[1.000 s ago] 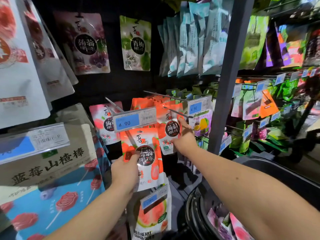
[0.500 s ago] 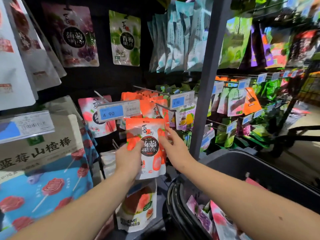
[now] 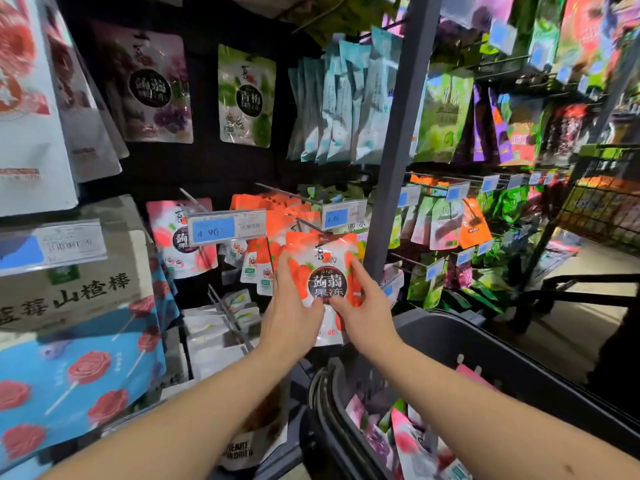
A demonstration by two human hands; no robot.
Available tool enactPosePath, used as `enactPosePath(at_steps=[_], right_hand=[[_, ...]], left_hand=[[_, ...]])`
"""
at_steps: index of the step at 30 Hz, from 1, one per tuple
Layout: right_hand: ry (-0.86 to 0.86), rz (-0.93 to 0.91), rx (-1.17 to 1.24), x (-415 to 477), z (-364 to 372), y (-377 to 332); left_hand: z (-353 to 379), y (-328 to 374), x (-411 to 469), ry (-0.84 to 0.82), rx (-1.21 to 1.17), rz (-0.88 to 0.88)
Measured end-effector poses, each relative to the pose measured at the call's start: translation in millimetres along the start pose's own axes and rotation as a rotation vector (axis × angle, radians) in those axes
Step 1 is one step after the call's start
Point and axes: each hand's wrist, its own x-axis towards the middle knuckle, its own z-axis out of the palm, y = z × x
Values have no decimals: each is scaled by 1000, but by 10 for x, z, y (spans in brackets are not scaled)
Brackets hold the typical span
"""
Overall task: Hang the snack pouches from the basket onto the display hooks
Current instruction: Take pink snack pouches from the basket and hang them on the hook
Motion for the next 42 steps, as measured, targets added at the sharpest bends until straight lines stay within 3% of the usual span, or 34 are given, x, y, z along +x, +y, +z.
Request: enactPosePath(at_steps=[6,14,22,31,42], right_hand=[[35,5,3,-19,20,-3],[31,56,-44,179,79,-36],[7,98,-13,249,123,81],[-138,72,-78,254,215,177],[-3,99,-259,877,554,277]], left_hand=[[-56,-50,5,-23,123,179],[-3,-84,279,-48,214,108],[41,-163,345,-44,200,175],[24,-412,238,-122,258,157],[137,-635,651,37,223,203]])
